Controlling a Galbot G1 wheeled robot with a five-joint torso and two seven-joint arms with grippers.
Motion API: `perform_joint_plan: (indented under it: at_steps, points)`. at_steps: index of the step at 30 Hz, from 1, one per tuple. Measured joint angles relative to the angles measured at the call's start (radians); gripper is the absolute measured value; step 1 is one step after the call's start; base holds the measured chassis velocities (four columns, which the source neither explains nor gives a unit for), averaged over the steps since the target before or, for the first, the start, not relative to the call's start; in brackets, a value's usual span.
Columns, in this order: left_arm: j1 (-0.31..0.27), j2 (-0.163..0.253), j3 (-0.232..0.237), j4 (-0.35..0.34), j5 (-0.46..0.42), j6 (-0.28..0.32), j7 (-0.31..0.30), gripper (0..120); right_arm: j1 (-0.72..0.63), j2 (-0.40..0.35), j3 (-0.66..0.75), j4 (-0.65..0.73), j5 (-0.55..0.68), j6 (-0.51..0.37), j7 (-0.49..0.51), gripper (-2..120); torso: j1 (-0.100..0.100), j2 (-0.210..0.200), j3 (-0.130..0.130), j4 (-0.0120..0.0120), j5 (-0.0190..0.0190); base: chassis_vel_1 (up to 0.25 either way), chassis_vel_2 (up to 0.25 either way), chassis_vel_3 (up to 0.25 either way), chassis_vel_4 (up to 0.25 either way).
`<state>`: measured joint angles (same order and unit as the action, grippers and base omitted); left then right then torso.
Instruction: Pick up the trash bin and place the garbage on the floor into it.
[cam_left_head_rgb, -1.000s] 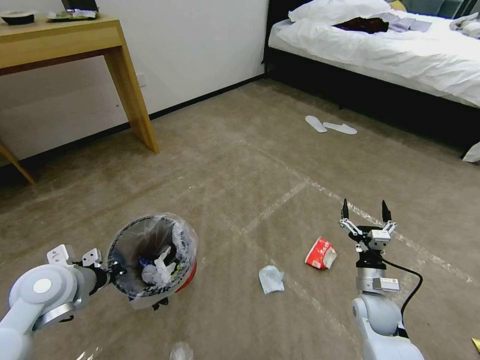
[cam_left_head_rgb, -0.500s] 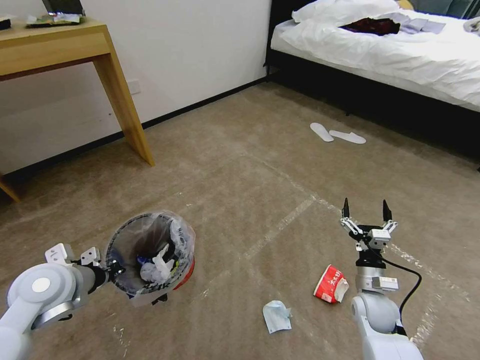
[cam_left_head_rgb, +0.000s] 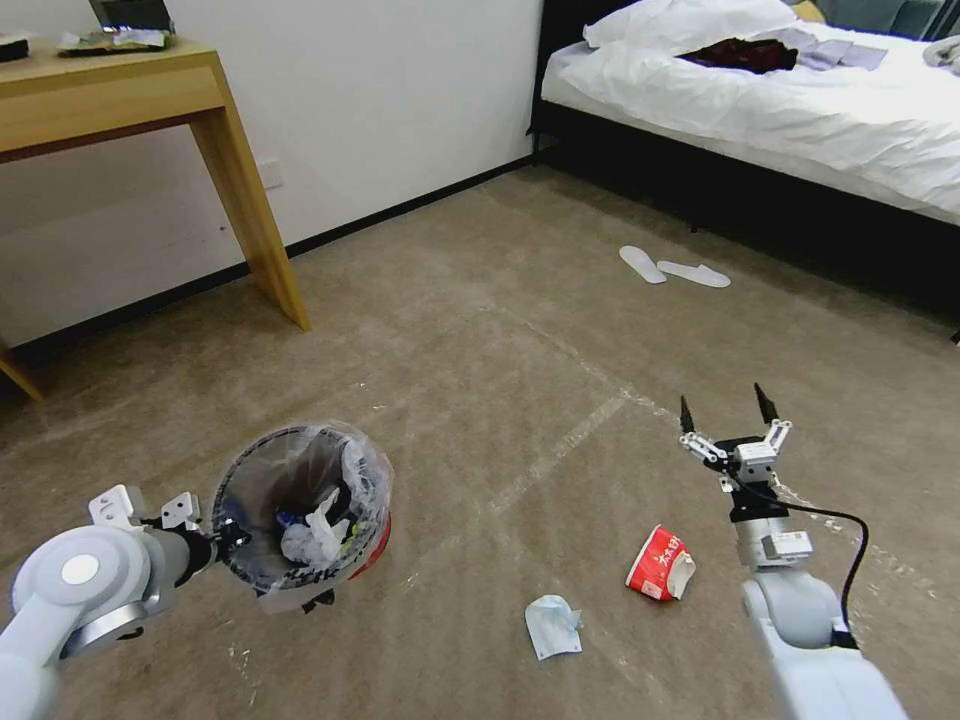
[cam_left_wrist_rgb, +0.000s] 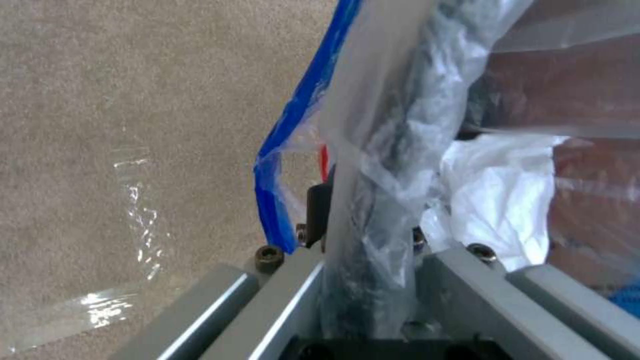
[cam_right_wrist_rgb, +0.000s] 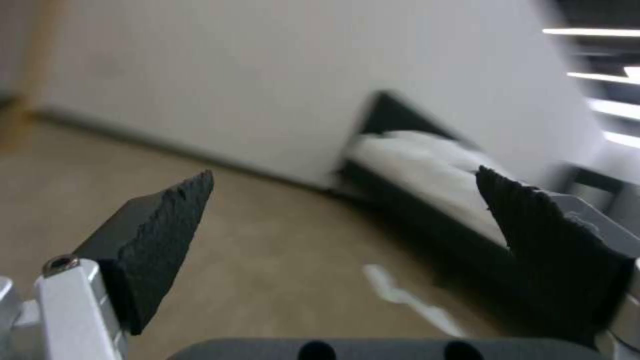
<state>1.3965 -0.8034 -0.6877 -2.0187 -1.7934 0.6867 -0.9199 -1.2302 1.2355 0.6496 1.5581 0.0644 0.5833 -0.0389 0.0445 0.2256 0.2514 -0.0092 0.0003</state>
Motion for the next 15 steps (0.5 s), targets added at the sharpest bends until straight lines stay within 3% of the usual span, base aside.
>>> perform_joint_plan:
  at_steps: [1,2,3,4,5,6,7,8,9,10,12,15]
  points:
    - [0.000,0.000,0.000,0.000,0.000,0.000,0.000,0,0.000,0.000,0.000,0.000,0.000,0.000,0.000,100,0.000,0.000,0.000,0.0000,0.0000,0.000,0.000,0.000,0.000]
    - [0.001,0.000,-0.001,-0.002,0.000,0.000,0.003,0,0.000,-0.079,-0.039,-0.025,0.004,-0.007,0.002,100,0.000,0.000,0.000,0.0002,0.0007,0.000,0.000,0.000,0.000]
    - [0.001,0.000,-0.001,-0.002,0.000,0.000,0.003,0,0.000,-0.079,-0.039,-0.025,0.004,-0.007,0.002,100,0.000,0.000,0.000,0.0002,0.0007,0.000,0.000,0.000,0.000]
    - [0.002,0.001,-0.003,-0.002,0.001,0.000,0.006,0,0.000,-0.194,-0.082,-0.052,0.041,-0.014,-0.055,100,0.000,0.000,0.000,0.0004,0.0002,0.000,0.000,0.000,0.000]
    - [0.002,0.001,-0.003,-0.002,0.001,0.000,0.006,0,0.000,-0.194,-0.082,-0.052,0.041,-0.014,-0.055,100,0.000,0.000,0.000,0.0004,0.0002,0.000,0.000,0.000,0.000]
    - [0.005,-0.002,-0.003,-0.002,0.007,0.000,0.013,0,0.007,-0.314,-0.139,-0.087,0.161,-0.036,-0.210,100,0.000,0.000,0.000,-0.0001,0.0005,0.000,0.000,0.000,0.000]
    - [0.008,-0.006,-0.003,-0.003,0.012,0.000,0.013,0,0.028,-0.377,-0.171,-0.119,0.233,-0.042,-0.341,100,0.000,0.000,0.000,0.0000,0.0006,0.000,0.000,0.000,0.000]
    - [0.008,-0.006,-0.003,-0.003,0.012,0.000,0.013,0,0.028,-0.377,-0.171,-0.119,0.233,-0.042,-0.341,100,0.000,0.000,0.000,0.0000,0.0006,0.000,0.000,0.000,0.000]
    - [0.009,-0.010,0.001,-0.004,0.016,0.000,0.013,0,0.061,-0.444,-0.208,-0.158,0.268,-0.053,-0.501,100,0.000,0.000,0.000,0.0006,0.0000,0.000,0.000,0.000,0.000]
    - [0.009,-0.010,0.001,-0.004,0.016,0.000,0.013,0,0.061,-0.444,-0.208,-0.158,0.268,-0.053,-0.501,100,0.000,0.000,0.000,0.0006,0.0000,0.000,0.000,0.000,0.000]
    - [-0.001,-0.014,0.013,0.002,0.021,0.000,0.017,0,0.115,-0.524,-0.275,-0.237,0.213,-0.048,-0.652,100,0.000,0.000,0.000,0.0004,0.0000,0.000,0.000,0.000,0.000]
    - [-0.003,-0.014,0.016,0.005,0.022,0.000,0.021,0,0.153,-0.542,-0.327,-0.298,0.173,-0.015,-0.705,100,0.000,0.000,0.000,-0.0002,-0.0005,0.000,0.000,0.000,0.000]
